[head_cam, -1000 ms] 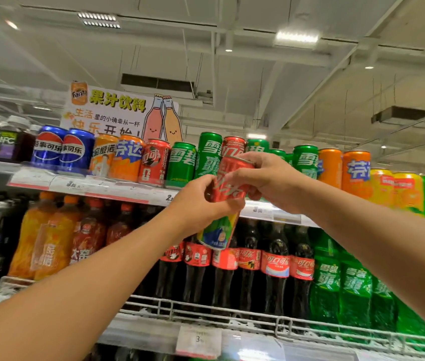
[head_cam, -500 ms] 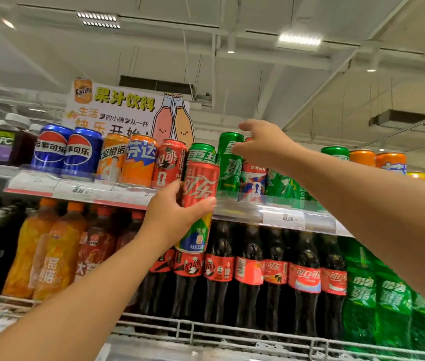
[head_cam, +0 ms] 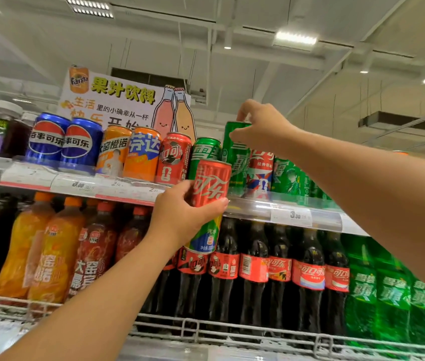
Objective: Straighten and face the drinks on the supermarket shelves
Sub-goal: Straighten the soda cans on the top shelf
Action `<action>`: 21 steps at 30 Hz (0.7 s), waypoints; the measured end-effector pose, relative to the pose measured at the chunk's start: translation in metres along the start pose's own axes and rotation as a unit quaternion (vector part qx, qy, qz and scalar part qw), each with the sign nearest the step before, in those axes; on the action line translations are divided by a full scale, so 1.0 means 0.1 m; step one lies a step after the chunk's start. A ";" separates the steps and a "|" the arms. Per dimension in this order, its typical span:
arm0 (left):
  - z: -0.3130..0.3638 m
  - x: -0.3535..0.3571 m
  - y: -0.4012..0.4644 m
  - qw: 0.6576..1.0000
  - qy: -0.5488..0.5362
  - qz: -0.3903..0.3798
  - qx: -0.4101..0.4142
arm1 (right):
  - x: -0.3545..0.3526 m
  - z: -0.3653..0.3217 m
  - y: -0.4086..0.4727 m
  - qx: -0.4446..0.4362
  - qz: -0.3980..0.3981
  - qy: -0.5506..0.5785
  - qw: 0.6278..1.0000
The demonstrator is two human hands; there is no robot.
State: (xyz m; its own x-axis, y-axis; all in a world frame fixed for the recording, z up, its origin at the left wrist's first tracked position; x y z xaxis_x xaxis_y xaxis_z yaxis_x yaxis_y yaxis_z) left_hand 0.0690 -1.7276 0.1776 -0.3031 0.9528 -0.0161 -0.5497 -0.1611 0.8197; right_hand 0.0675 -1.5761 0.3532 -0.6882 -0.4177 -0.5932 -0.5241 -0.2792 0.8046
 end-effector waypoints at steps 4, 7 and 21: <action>0.03 -0.01 -0.02 1.000 0.019 -0.001 0.014 | 0.05 0.04 -0.04 0.023 -0.004 0.059 0.998; 0.03 -0.02 -0.02 1.000 0.009 0.007 0.010 | 0.09 0.07 -0.09 0.052 -0.002 0.105 0.993; 0.04 -0.02 -0.02 1.000 0.025 -0.004 -0.008 | 0.00 0.06 -0.35 0.025 0.045 0.188 0.981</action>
State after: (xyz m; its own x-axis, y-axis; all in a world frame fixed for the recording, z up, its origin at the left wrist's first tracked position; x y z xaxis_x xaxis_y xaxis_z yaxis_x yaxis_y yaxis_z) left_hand 0.0740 -1.7280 0.1787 -0.3366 0.9403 -0.0510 -0.5640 -0.1579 0.8105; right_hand 0.0831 -1.5605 0.3248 -0.5034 -0.7308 -0.4610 -0.5001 -0.1887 0.8452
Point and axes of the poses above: each hand's wrist, its own y-axis towards the middle knuckle, its own x-axis out of the palm, z = x × y, the point moved 6 cm from there along y, towards the middle knuckle, and after that the axes turned 6 degrees about -y, right-handed, at the moved point
